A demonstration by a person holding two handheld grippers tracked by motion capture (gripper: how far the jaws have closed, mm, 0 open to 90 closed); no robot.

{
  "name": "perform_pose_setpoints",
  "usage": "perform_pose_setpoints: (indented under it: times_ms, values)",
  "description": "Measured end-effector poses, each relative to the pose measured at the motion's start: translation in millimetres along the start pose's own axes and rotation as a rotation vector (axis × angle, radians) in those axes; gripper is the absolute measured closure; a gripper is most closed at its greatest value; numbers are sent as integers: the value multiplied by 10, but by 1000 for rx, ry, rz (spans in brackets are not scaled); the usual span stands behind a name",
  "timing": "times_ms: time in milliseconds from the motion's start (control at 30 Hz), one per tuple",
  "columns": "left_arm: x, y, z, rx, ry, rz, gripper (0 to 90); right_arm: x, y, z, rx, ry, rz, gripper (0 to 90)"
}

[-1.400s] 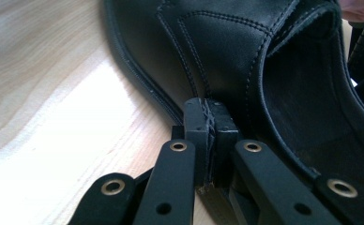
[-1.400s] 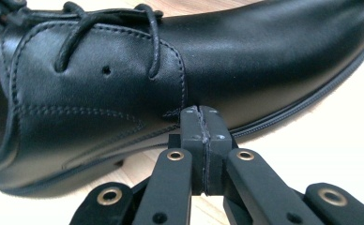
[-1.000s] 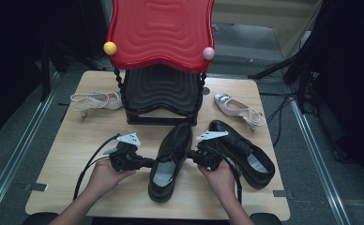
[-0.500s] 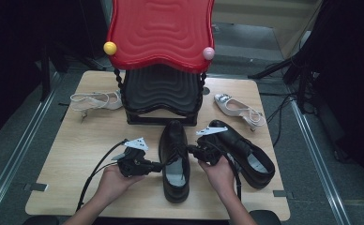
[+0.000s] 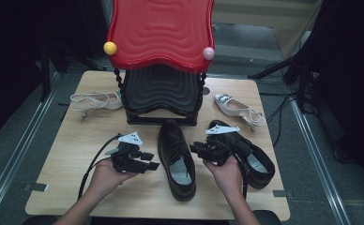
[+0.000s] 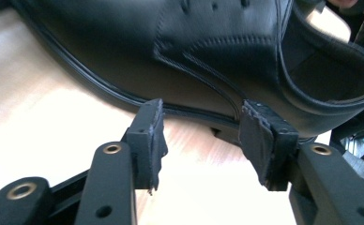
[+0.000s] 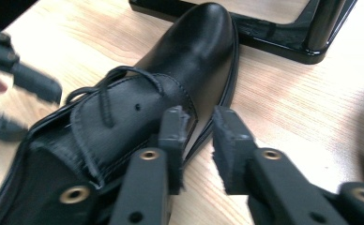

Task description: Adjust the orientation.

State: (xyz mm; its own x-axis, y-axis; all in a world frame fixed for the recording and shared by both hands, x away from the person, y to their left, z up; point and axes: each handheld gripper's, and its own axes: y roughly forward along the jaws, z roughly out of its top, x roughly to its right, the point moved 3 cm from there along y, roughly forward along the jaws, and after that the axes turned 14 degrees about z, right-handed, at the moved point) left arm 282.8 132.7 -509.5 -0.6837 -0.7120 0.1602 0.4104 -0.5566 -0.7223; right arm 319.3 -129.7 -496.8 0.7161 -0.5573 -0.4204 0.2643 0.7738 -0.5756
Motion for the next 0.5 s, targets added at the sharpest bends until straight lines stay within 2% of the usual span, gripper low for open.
perform_pose_setpoints:
  times_ms: [33, 67, 100, 133, 233, 367, 400, 467, 500]
  values:
    - [-29, -26, 8, 6, -2, -1, 500, 0, 0, 0, 0, 0, 0, 729]
    - [-84, -85, 18, 31, 8, 21, 508, -26, -29, -6, 7, -20, 5, 684]
    - [-84, -85, 18, 31, 8, 21, 531, -41, -38, -3, 8, -25, -6, 660]
    - [-121, -148, 24, 55, 20, 43, 569, -59, -49, 3, 5, -17, -16, 642]
    - [-179, -222, 60, 73, 6, 42, 634, -124, -84, 33, -8, 3, -7, 636]
    - [-232, -275, 121, 58, -3, 42, 679, -213, -146, 68, -8, 6, -3, 617]
    - [-254, -288, 149, 45, -15, 45, 679, -213, -146, 68, -8, 6, -3, 617]
    - [-284, -304, 204, 40, -47, 16, 705, -250, -166, 80, -15, 13, 12, 617]
    - [-287, -314, 232, 43, -43, 22, 732, -271, -176, 90, -20, 10, 14, 614]
